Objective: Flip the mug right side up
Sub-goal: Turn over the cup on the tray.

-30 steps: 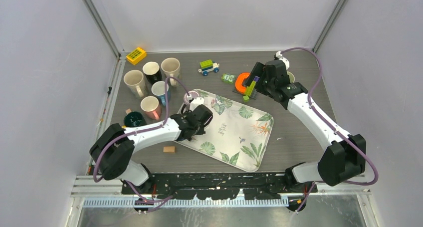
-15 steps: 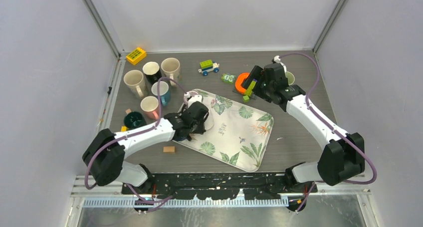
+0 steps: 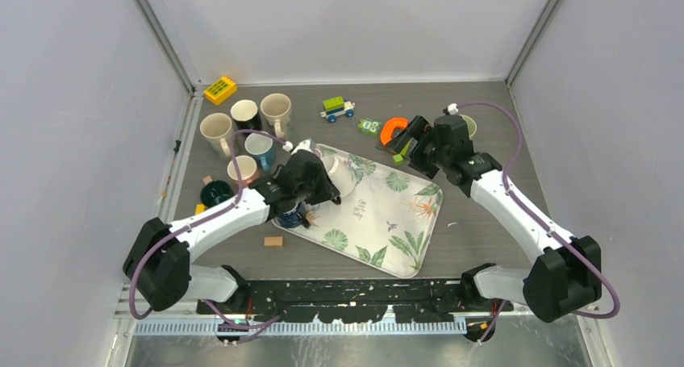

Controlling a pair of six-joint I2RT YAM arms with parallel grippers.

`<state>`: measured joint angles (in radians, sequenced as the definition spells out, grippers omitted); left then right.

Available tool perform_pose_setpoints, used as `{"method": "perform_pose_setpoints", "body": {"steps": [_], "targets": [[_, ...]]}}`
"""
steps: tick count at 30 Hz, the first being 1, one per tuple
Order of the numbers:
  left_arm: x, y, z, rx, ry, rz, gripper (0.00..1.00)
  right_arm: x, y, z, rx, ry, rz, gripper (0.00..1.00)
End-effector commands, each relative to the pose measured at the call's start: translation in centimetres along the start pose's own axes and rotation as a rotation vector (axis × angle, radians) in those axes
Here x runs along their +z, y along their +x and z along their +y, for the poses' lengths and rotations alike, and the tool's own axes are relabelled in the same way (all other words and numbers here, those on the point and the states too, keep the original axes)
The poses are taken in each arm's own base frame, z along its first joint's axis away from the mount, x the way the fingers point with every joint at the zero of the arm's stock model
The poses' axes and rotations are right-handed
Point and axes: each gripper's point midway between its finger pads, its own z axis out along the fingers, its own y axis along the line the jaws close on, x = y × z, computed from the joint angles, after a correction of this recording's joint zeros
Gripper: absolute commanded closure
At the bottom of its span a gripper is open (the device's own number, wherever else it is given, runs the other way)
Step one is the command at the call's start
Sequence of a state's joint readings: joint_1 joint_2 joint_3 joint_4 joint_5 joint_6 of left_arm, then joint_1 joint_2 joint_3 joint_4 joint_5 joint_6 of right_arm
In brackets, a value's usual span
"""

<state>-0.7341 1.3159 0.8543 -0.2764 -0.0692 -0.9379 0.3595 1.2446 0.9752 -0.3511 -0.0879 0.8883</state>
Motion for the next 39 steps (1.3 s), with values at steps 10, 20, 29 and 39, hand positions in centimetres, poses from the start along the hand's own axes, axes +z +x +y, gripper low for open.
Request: {"method": "perform_pose_setpoints", "body": {"steps": [10, 20, 29, 39], "targets": [[-1.9, -7.4, -10.2, -0.324, 0.453, -0.097, 1.00, -3.0, 1.5, 3.9, 0.151, -0.216, 0.055, 0.00], [-0.7, -8.8, -12.1, -0.454, 0.576, -0.087, 0.99, -4.1, 2.4, 5.0, 0.269, -0.297, 0.101, 0.01], [-0.4, -9.8, -13.0, -0.523, 0.629, -0.086, 1.00, -3.8, 3.1, 5.4, 0.356, -0.349, 0.139, 0.05], [-0.3, -10.4, -14.2, -0.588, 0.700, -0.066, 0.99, -2.7, 3.6, 5.2, 0.421, -0.371, 0.159, 0.13]]}}
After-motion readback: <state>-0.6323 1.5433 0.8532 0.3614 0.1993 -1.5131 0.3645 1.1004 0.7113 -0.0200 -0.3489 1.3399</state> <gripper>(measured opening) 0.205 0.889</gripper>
